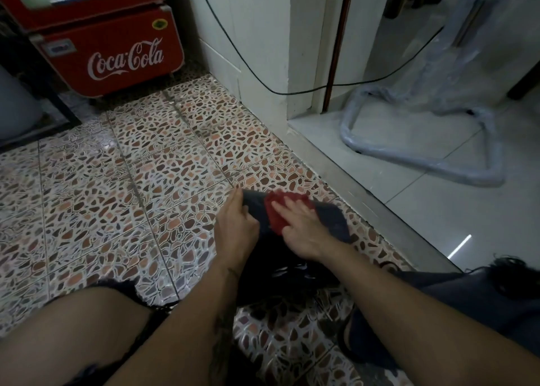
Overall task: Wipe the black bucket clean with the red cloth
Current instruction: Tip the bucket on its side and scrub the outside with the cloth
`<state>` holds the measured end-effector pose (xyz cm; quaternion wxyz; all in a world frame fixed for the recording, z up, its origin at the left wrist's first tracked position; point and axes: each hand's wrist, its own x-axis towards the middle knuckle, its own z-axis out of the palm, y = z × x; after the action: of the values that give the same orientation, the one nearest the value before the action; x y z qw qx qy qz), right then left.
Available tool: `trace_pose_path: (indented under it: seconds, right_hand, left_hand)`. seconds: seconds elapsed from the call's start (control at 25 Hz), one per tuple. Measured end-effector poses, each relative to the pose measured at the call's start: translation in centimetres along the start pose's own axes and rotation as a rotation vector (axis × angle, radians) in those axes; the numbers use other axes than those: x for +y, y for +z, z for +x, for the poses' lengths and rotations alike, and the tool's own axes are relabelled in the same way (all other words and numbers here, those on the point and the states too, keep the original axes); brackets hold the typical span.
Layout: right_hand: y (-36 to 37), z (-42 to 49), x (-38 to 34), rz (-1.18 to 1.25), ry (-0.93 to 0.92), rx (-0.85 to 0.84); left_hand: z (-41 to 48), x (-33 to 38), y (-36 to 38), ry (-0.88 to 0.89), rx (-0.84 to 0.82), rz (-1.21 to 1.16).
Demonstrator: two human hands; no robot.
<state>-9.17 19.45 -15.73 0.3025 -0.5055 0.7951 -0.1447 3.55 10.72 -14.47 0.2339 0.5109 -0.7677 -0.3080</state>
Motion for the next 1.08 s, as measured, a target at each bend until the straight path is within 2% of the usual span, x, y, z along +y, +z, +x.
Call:
trace_pose_path:
  seconds: [0.08, 0.16, 0.24, 0.36, 0.44, 0.52, 0.6, 0.76, 0.88, 0.96, 1.08]
  right_hand:
    - [1.0, -1.4, -1.5, 0.009, -0.116, 0.019]
    - [1.9, -2.8, -0.4, -0.075, -0.149, 0.047]
    - [2.4, -3.8, 2.5, -0.163, -0.056, 0.072]
    - [1.9, -3.6, 5.3, -0.171, 0.152, 0.071]
    - [0.8, -1.7, 5.0, -0.138, 0.276, 0.059]
    - [-0.4, 1.2, 3.7, -0.097, 0.320, 0.022]
    - [-0.7, 4.1, 1.0, -0.082, 0.246, -0.016]
    - [1.6, 5.3, -4.1, -0.026, -0.049, 0.022]
    - [2.3, 1.9, -2.0, 0.067, -0.166, 0.120]
    - [1.8, 0.3, 1.2, 0.053, -0.162, 0.164]
    - [0.2, 1.1, 3.7, -0.055, -0.011, 0.184]
  left_hand:
    - [0.3, 0.2, -0.1, -0.026, 0.053, -0.072]
    - [1.0, 0.2, -0.1, -0.082, 0.096, -0.092]
    - [1.4, 0.0, 0.0, -0.144, 0.098, -0.144]
    - [1.1, -0.5, 0.2, -0.188, 0.072, -0.250]
    - [0.6, -1.1, 0.3, -0.183, 0.079, -0.295]
    - [0.1, -1.6, 0.5, -0.169, 0.093, -0.320]
    - [-0.4, -1.9, 0.6, -0.163, 0.110, -0.341]
    - [-0.3, -2.2, 0.6, -0.179, 0.158, -0.352]
    - [-0.1, -2.2, 0.8, -0.228, 0.162, -0.377]
    - [0.3, -2.1, 0.9, -0.249, 0.165, -0.397]
    - [0.5, -1.5, 0.7, -0.284, 0.132, -0.417]
